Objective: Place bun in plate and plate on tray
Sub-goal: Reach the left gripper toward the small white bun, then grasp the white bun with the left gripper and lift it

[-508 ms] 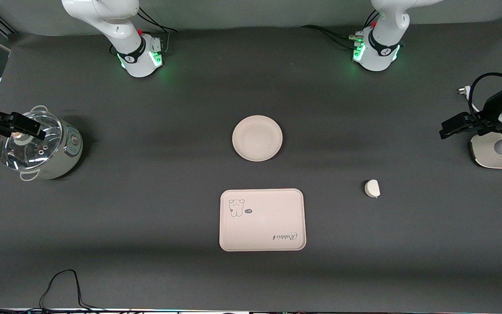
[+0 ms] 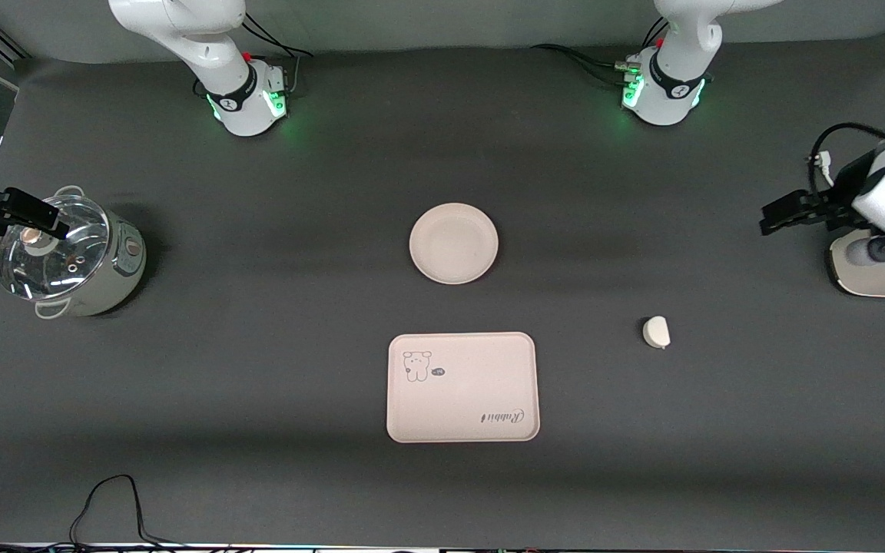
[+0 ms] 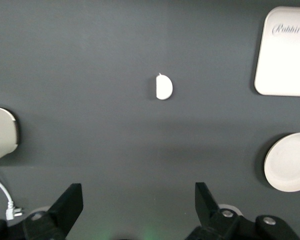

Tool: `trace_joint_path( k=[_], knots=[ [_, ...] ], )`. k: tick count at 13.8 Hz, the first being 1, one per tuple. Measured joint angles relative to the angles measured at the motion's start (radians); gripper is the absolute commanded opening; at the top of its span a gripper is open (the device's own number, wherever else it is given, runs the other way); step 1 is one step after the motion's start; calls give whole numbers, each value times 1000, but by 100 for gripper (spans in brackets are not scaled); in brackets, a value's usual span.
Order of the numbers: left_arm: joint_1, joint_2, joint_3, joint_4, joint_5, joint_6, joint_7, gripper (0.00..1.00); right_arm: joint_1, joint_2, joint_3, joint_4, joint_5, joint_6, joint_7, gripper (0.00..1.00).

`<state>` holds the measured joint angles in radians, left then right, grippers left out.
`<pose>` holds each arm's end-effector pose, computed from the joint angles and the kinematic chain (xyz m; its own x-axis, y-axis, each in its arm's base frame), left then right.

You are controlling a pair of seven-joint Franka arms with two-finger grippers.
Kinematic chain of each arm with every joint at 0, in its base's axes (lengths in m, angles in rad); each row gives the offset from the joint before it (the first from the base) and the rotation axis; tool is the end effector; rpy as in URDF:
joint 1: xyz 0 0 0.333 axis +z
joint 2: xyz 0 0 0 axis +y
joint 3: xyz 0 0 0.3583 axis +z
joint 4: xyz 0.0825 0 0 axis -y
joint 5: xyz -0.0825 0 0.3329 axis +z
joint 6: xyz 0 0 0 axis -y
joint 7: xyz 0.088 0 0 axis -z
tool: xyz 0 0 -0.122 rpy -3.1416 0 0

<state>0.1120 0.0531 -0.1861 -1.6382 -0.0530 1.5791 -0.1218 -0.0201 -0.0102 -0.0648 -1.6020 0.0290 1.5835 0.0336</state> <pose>0.5137 -0.0418 0.5979 0.9919 0.0476 -0.1178 0.0536 -0.9974 0.0485 0.4989 -0.0391 0.6449 0.9929 -0.1186 -0.0093 -0.1188 -0.9925 -0.0293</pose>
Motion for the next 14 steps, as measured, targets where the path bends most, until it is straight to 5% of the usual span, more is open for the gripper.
trace_joint_path(
  k=[2, 7, 14],
  knots=[
    [-26, 52, -16, -53, 1, 100, -18, 100, 1, 0, 0, 1, 0, 0, 0, 100],
    [-45, 258, -18, -262, 65, 587, -56, 100, 3, 0, 2, 1, 0, 0, 0, 100],
    [-76, 430, -15, -362, 159, 915, -177, 99, 48, 1, 8, -5, 0, -11, 19, 100]
  ],
)
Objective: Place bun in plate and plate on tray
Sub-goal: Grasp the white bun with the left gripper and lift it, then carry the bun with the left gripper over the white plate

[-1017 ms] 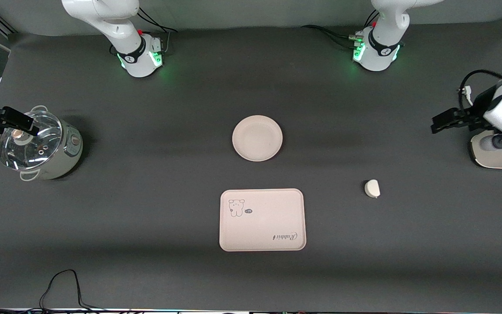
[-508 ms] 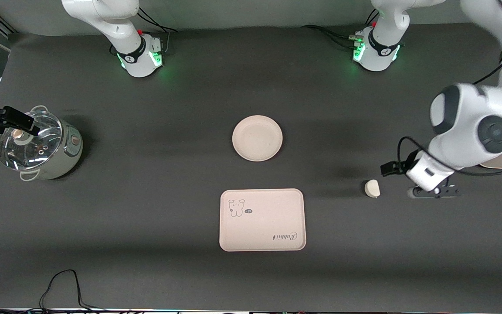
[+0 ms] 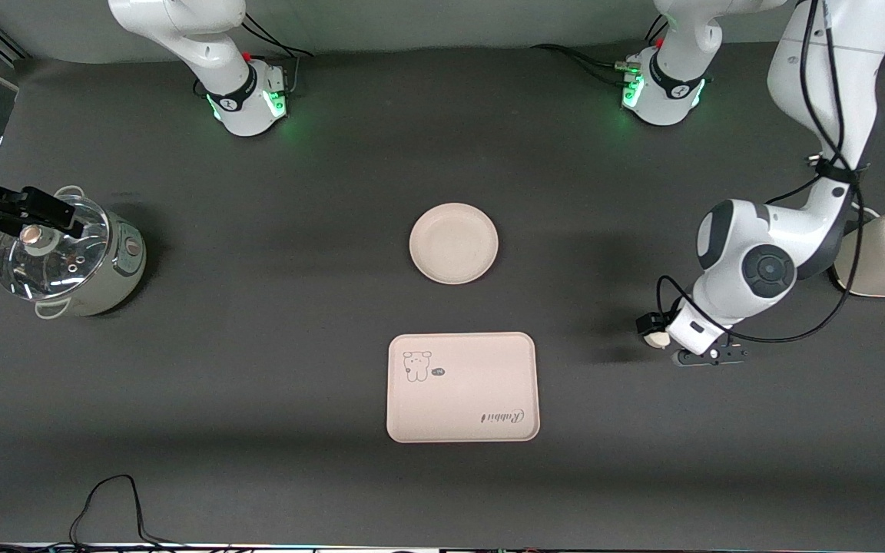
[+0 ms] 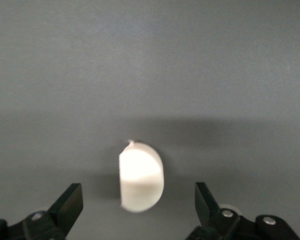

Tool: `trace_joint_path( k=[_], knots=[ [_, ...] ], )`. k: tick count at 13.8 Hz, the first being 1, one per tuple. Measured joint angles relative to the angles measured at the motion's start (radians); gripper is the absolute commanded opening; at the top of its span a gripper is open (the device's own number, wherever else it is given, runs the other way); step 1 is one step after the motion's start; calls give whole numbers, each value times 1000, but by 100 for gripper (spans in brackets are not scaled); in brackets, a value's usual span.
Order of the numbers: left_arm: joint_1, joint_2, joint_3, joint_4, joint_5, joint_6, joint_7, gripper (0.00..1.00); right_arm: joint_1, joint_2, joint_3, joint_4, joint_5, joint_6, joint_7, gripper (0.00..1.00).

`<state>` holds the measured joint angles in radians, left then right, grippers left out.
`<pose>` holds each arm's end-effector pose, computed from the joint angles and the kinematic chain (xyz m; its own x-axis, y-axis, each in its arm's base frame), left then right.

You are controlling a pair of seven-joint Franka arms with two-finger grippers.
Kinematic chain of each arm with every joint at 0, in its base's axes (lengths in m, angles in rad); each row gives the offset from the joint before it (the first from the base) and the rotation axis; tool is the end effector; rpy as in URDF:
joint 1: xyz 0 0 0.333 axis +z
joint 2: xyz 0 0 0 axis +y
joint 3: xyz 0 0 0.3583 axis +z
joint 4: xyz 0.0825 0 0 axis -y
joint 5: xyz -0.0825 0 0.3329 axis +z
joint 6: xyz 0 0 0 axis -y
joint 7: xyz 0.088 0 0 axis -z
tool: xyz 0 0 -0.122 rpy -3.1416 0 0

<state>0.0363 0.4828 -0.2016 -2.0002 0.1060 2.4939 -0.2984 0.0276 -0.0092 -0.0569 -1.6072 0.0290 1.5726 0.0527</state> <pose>0.5915 -0.0893 0.2834 0.9972 0.0729 0.0152 0.0723 -0.9968 0.0332 0.4990 -0.0113 0.6413 0.9963 -0.0819 -0.0269 -0.0827 -0.9962 -0.0281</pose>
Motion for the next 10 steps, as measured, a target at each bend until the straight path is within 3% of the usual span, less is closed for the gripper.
trace_joint_path(
  k=[2, 3, 4, 10],
  knots=[
    [-3, 33, 2, -24, 1, 61, -13, 95, 41, 1, 0, -1, 0, -2, 23, 100],
    [-5, 44, 3, -29, 1, 77, -15, 68, 63, 1, 1, -2, 0, -3, 38, 100],
    [-7, 50, 6, -35, 3, 90, -17, 1, 85, 3, 1, -2, 0, -3, 56, 100],
    [-17, 45, 9, -38, 35, 72, -28, 0, 132, 26, 0, -3, 0, -4, 108, 100]
  ],
)
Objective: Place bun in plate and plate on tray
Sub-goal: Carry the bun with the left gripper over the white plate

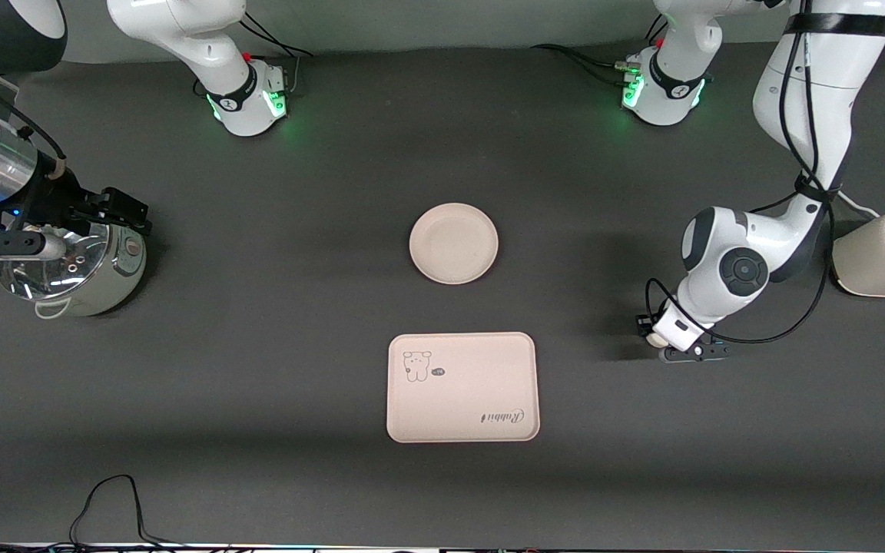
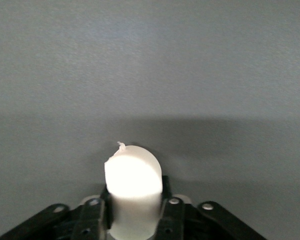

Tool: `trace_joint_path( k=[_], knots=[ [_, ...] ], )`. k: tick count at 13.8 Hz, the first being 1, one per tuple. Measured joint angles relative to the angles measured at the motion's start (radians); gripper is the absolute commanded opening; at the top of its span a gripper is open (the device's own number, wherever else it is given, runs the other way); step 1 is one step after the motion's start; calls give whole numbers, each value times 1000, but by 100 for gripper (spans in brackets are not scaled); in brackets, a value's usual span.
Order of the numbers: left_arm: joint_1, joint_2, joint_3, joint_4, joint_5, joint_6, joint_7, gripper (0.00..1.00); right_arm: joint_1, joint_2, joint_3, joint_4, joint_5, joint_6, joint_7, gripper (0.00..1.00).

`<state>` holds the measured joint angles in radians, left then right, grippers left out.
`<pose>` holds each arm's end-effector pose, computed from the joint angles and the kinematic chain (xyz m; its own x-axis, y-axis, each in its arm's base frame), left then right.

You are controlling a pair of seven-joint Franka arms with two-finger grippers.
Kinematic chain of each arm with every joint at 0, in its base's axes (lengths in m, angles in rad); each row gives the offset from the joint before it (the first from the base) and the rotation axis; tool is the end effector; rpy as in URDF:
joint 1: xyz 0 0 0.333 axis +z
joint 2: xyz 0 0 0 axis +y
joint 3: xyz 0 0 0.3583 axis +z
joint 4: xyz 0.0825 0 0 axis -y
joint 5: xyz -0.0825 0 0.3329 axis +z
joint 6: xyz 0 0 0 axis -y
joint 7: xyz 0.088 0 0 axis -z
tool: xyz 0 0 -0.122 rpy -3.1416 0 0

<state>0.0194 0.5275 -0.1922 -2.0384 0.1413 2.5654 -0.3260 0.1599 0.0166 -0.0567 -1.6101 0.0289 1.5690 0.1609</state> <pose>0.5829 -0.0956 0.2499 0.9981 0.0612 0.0078 0.0610 -0.9979 0.0216 0.5032 0.0559 0.6268 0.9964 -0.0578 -0.0614 -0.0590 -0.9981 -0.0183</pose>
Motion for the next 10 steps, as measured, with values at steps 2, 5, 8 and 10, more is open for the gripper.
trace_joint_path(
  k=[2, 5, 8, 10],
  knots=[
    [-6, -15, -69, 2, -1, -51, -99, 0, 22, 2, 0, -8, 0, -1, 40, 100],
    [-24, -33, -275, 34, -1, -122, -446, 0, 83, 2, 2, -20, 0, 0, 113, 100],
    [-83, -40, -462, 133, -1, -238, -762, 0, 96, 2, 0, -25, 0, 1, 125, 100],
    [-128, -36, -506, 150, 1, -256, -844, 0, 96, 3, -2, -27, 0, 1, 126, 100]
  ],
)
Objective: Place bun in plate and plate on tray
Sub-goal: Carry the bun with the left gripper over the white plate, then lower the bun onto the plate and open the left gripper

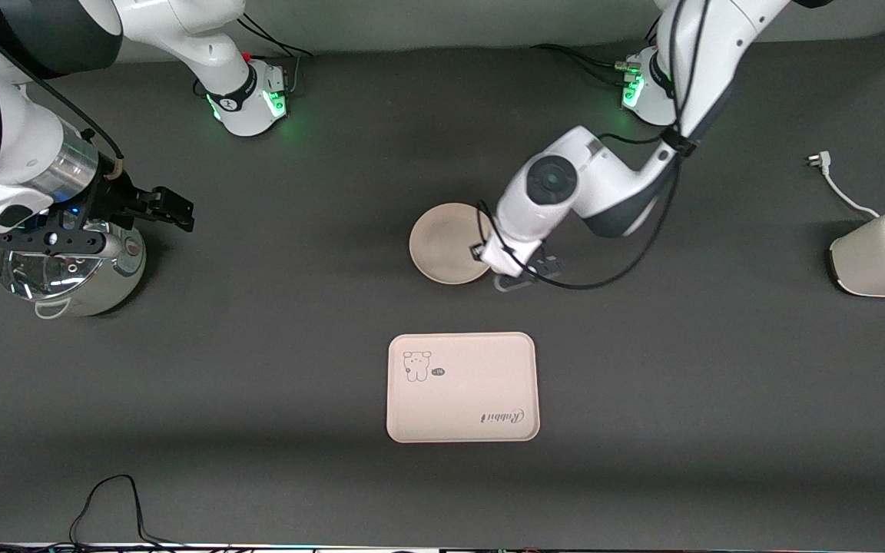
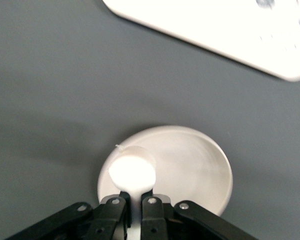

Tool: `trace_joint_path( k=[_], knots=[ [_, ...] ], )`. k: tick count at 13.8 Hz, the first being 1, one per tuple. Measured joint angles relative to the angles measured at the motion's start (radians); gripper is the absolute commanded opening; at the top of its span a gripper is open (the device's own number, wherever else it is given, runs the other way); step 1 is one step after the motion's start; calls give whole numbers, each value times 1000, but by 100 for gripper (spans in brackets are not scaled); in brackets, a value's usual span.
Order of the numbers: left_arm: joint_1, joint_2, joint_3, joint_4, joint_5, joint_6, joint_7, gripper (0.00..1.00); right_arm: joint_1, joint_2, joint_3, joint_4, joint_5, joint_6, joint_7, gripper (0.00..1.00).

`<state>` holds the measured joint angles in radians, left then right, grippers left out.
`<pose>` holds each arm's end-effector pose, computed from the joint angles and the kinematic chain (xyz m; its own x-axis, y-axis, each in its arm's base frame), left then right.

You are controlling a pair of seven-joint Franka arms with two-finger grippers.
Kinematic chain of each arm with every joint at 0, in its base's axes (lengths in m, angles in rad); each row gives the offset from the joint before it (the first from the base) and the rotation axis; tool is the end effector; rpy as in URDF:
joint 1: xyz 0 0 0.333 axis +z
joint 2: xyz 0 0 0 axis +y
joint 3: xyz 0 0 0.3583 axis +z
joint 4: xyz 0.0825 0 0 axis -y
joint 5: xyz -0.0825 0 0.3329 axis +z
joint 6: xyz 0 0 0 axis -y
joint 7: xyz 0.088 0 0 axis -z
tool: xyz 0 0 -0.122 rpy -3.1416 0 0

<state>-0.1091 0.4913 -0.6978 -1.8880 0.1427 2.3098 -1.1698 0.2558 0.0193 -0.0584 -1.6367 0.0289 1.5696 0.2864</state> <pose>0.4576 -0.4054 0.3585 0.9355 0.3151 -0.1598 0.3361 -0.9331 0.1277 0.4947 0.1029 0.6144 0.9918 -0.0897 -0.0906 -0.0902 -0.9959 -0.0022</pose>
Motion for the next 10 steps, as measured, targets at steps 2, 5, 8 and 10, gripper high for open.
trace_joint_path(
  k=[2, 5, 8, 10],
  knots=[
    [-59, 30, -5, -1, 47, 0, -65, 0, 0, 0, 0, 0, 0, 0, 0, 100],
    [-117, 124, -5, -1, 241, 24, -233, 11, 0, 1, 0, -1, 0, 0, 0, 100],
    [-140, 219, -4, 2, 393, 83, -356, 100, 0, 1, -1, -1, 0, 0, 0, 100],
    [-140, 230, -2, 10, 408, 83, -363, 100, 0, 1, -2, -1, 0, 0, 0, 100]
  ],
)
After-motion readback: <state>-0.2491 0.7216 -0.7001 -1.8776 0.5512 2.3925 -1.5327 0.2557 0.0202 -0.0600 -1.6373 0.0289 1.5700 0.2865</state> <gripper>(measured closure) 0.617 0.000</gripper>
